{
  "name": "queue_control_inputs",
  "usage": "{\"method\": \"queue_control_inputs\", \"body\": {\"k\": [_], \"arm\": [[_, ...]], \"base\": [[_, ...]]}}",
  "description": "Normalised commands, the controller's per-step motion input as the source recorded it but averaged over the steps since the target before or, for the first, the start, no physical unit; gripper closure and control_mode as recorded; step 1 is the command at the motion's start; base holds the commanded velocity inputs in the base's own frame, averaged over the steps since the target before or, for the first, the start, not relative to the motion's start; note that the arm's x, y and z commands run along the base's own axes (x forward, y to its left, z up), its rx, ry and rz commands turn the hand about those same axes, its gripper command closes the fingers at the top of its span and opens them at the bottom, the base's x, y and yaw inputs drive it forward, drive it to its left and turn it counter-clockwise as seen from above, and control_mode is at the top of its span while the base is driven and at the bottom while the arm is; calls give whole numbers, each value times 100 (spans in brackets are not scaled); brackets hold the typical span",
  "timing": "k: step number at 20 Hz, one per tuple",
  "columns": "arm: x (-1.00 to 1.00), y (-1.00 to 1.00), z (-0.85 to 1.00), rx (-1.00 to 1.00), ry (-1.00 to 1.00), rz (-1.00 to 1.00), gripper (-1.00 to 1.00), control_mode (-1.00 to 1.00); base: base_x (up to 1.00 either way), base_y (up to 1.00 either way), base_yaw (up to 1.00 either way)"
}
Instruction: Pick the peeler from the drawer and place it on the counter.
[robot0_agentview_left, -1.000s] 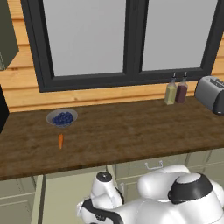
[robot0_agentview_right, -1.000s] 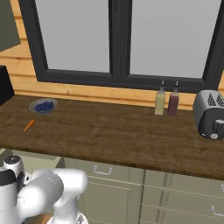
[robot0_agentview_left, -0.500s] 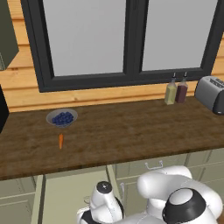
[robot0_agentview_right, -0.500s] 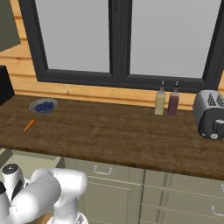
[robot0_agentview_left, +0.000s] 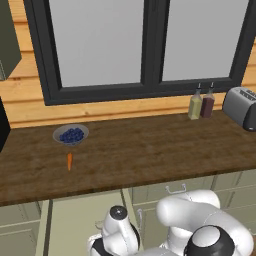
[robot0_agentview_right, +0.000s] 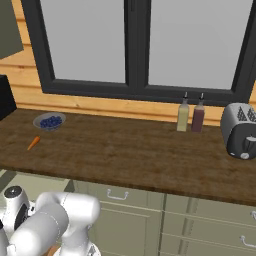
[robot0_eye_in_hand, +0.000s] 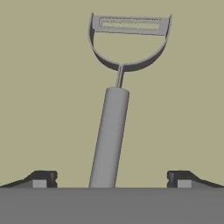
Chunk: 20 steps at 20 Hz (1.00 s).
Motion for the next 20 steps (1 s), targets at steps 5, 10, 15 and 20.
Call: {"method": "queue_control_inputs", "body": {"k": [5,10,15,20], "arm": [[0,0,-1,0,0,0,100,-100],[0,0,0,0,0,0,100,-100],[0,0,-19,0,0,0,100,-100],[-3,0,19,0,-1,0,100,-100]], "base": [[0,0,0],[0,0,0],[0,0,0],[0,0,0]]}}
